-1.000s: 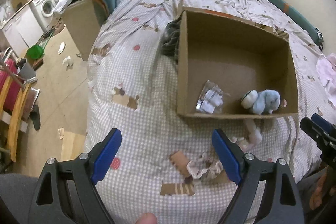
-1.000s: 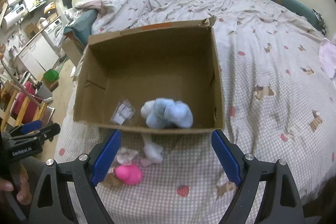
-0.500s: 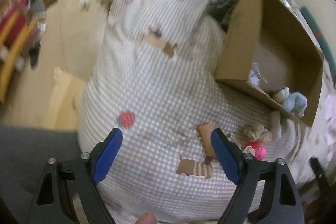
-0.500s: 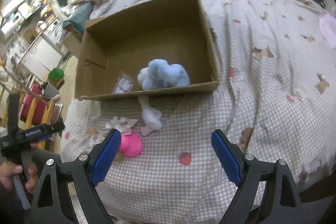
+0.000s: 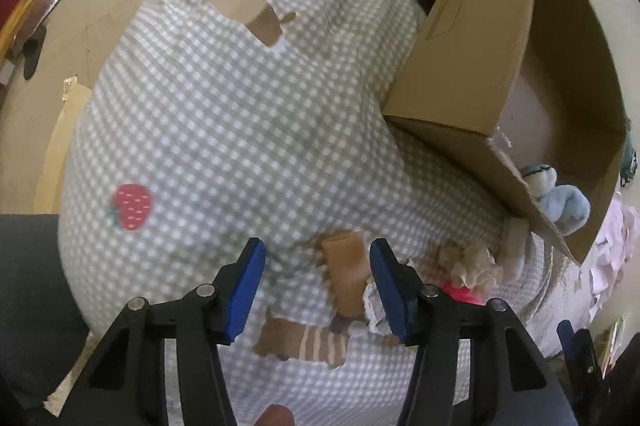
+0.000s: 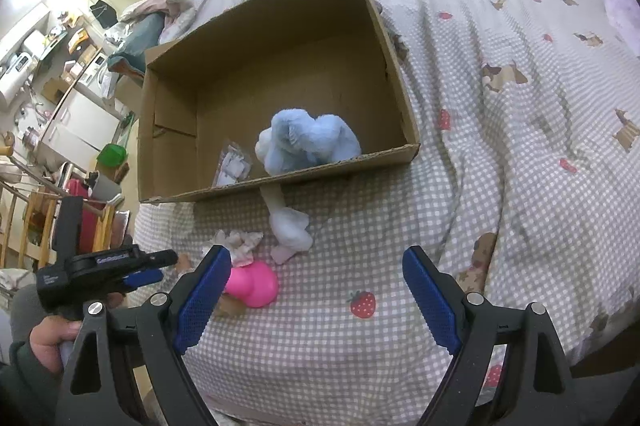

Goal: Organize soft objects
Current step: 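Grasp the tan foam tube with the left gripper while the right moves toward the pink toy, then grasp the pink rubber toy with the right gripper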

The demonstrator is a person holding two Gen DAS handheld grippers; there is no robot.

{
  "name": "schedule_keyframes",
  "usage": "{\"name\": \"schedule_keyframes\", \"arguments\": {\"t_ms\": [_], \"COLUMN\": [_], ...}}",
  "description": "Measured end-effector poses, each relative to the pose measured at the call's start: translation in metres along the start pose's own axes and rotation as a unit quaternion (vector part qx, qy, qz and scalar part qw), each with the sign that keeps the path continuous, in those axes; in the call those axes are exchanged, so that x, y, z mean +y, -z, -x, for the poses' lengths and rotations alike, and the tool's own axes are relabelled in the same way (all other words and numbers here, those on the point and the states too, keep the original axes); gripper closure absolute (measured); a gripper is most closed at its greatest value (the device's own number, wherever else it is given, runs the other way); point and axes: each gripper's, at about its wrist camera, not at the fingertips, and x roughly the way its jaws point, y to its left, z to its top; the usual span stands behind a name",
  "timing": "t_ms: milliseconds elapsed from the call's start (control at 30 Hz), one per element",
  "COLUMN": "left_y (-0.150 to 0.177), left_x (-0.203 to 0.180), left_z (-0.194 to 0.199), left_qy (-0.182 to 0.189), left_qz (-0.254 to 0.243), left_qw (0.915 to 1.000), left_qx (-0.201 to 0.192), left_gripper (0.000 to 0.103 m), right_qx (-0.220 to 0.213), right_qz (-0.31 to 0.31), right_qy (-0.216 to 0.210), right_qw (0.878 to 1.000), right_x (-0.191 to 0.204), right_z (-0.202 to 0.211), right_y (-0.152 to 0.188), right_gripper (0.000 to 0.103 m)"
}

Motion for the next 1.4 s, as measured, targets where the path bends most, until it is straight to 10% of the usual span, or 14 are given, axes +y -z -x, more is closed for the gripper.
{"name": "schedule_keyframes", "arguments": {"t_ms": [200, 600, 967, 1200, 1400], "left_y": [-0.003, -0.009, -0.02, 0.009, 0.018], "left_x": [-0.014, -0.049, -0.094, -0.084, -0.062], "left_z": [-0.011, -0.02, 0.061, 0.08, 0.063], "left_qy": [0.023, 0.025, -0.029, -0.042, -0.034], "left_qz": [0.003, -0.035, -0.144, -0.221, -0.204], "left_qw": [0.9997, 0.9988, 0.9856, 0.9711, 0.9757], "left_qx": [0.0, 0.023, -0.084, -0.081, -0.073], "left_gripper": [0.081, 0.094, 0.096, 0.097, 0.097], "right_qx": [0.012, 0.026, 0.073, 0.161, 0.189], "right_qz": [0.0, 0.017, -0.015, -0.066, -0.06], "right_qy": [0.0, 0.001, -0.058, -0.11, -0.093], "right_qw": [1.0, 1.0, 0.996, 0.979, 0.976], "right_x": [0.002, 0.018, 0.019, 0.028, 0.042], "right_z": [-0.011, -0.026, -0.044, -0.096, -0.128], "right_y": [-0.003, -0.005, 0.001, 0.006, 0.011], "right_gripper": [0.01, 0.01, 0.01, 0.01, 0.014]}}
